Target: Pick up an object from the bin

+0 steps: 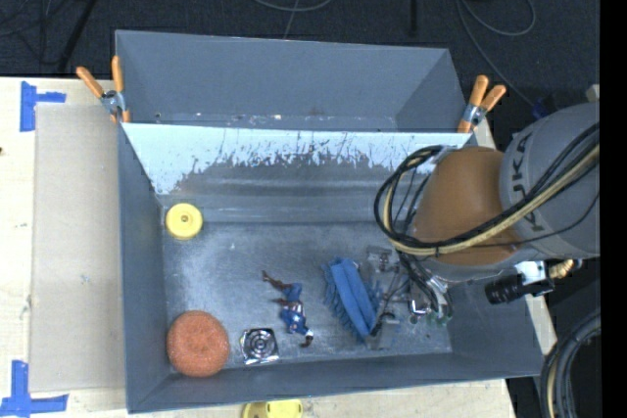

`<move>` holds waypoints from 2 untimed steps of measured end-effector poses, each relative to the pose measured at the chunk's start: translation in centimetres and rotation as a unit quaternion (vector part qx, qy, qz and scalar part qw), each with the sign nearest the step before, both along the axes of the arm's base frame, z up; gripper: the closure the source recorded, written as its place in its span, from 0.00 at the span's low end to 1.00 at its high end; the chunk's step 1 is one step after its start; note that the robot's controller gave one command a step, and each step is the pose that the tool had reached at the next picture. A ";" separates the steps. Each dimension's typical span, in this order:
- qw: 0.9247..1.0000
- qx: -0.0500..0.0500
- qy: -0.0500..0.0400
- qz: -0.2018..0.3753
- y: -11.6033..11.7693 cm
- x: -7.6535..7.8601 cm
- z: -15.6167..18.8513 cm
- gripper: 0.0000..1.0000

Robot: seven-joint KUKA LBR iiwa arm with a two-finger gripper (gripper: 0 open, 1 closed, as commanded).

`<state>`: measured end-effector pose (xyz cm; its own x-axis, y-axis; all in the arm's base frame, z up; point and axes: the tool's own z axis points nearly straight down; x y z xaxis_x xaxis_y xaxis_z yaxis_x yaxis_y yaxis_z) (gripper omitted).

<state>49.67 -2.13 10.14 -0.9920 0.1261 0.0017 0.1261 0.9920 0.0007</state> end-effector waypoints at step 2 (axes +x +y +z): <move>0.992 -0.001 0.001 -0.122 3.7 -0.1 -3.2 1.00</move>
Offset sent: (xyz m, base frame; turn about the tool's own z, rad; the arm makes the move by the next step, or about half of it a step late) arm -0.0004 0.0362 -0.0314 0.2497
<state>49.58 1.60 6.92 -0.9318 0.3630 0.0026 0.3630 0.9318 -0.0010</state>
